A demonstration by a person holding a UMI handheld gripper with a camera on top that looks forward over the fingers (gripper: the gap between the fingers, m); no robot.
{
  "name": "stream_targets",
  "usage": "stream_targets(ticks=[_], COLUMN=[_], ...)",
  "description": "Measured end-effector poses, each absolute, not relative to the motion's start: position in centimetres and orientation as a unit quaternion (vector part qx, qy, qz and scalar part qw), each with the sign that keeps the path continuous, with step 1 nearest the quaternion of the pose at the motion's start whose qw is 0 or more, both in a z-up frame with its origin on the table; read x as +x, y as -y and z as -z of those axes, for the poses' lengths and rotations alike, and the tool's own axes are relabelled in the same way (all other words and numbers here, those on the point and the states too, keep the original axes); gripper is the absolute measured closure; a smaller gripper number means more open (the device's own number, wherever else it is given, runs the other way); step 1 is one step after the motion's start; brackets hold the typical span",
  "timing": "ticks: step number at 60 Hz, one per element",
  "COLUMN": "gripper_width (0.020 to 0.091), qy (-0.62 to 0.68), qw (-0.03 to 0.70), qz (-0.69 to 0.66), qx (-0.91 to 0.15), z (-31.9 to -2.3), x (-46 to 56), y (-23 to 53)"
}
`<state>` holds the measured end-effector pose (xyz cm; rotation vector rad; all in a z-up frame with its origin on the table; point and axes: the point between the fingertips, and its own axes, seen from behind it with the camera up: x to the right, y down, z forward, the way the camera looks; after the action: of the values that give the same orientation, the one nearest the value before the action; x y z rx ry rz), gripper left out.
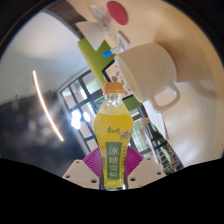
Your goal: Pour water
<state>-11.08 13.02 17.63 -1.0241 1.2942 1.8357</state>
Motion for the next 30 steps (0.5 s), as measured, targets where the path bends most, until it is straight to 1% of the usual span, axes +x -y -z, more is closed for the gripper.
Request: stream_targets(ticks=[4,9,10,11,13,14,18,20,23,26,27,30], gripper_width=[0.0835,0.0835,0.0801,0.0834,0.0833,0.0834,0.0834,0.0834,0.0834,0.0835,0.0836,0.0835], qy=[-0.454,-0.341,-0.317,-0.291,-0.246,-0.211,-0.119,-0.082,-0.050,-0.024,-0.008,0.006], qw=[0.367,0.461,0.484,0.511,0.566,0.601,0.721,0.762,0.794,0.806,0.811,0.807], qz=[-0.687,-0.644,-0.630,-0.615,-0.570,-0.546,-0.406,-0.327,-0.229,-0.158,-0.137,-0.080], qx=[-0.432,-0.506,-0.517,-0.525,-0.542,-0.544,-0.549,-0.553,-0.561,-0.571,-0.569,-0.585], z=[-19.0,-22.0,-22.9,-24.1,-26.0,-27.3,-31.9,-33.1,-34.3,-33.8,-32.5,-29.8], x=[-11.9,-12.1,-11.9,-11.4,-10.9,-9.5,-5.6,-3.0,0.8,4.3,5.7,8.8], y=[-13.3,-11.9,-11.6,-10.8,-11.3,-10.2,-9.6,-9.4,-9.3,-9.4,-8.9,-9.4])
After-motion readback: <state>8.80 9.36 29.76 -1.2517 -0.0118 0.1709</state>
